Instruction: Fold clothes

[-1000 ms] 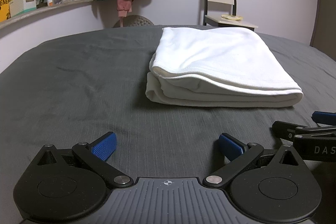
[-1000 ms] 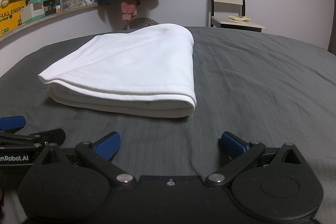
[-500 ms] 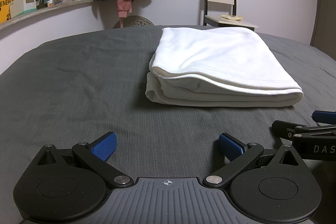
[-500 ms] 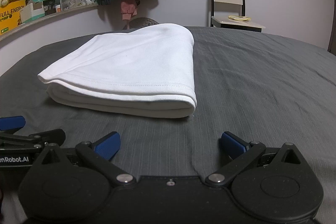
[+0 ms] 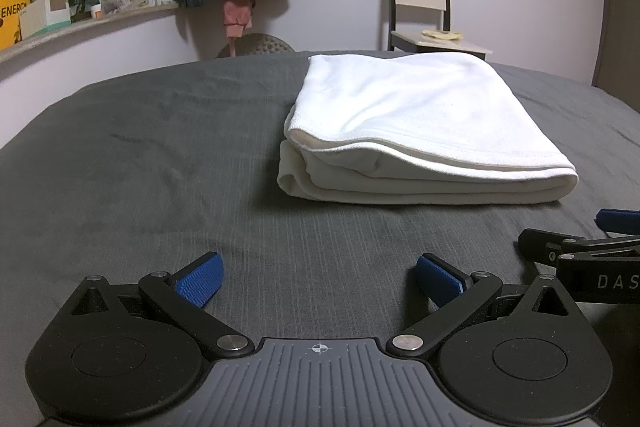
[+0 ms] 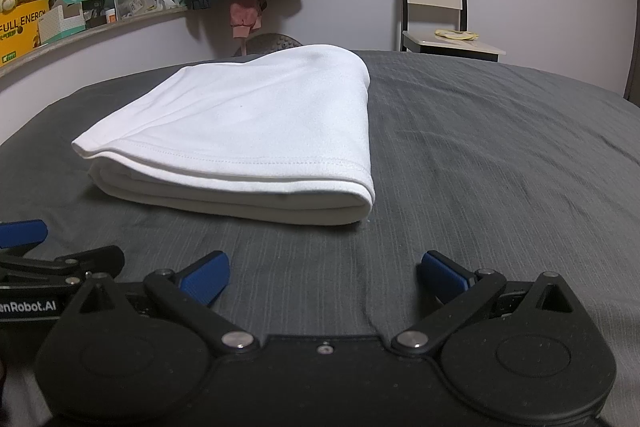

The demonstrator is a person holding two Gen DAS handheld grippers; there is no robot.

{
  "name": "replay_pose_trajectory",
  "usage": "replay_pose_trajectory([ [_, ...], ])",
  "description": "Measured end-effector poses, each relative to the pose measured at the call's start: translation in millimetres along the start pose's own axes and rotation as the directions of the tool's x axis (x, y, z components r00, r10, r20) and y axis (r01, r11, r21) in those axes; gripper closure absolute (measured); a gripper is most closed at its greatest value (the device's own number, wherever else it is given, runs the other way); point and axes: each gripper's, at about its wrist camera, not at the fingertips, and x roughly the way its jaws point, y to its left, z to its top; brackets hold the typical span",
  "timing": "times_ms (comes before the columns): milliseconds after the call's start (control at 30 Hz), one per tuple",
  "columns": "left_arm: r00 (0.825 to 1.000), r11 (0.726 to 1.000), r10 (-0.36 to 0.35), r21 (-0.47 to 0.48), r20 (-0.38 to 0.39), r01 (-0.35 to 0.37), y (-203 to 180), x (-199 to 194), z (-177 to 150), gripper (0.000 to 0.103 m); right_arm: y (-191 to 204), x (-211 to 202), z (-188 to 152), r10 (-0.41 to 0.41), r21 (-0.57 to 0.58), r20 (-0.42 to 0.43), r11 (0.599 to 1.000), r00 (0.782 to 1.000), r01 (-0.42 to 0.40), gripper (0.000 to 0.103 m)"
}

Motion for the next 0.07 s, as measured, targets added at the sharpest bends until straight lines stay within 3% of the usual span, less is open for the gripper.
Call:
replay_pose_trajectory([
  [67, 1.000, 1.000, -0.001, -0.001, -0.002, 0.001, 0.3, 0.5, 0.3, 0.000, 0.0, 0.1, 0.1, 0.000, 0.000, 0.000, 1.000, 1.000, 0.000, 0.000],
])
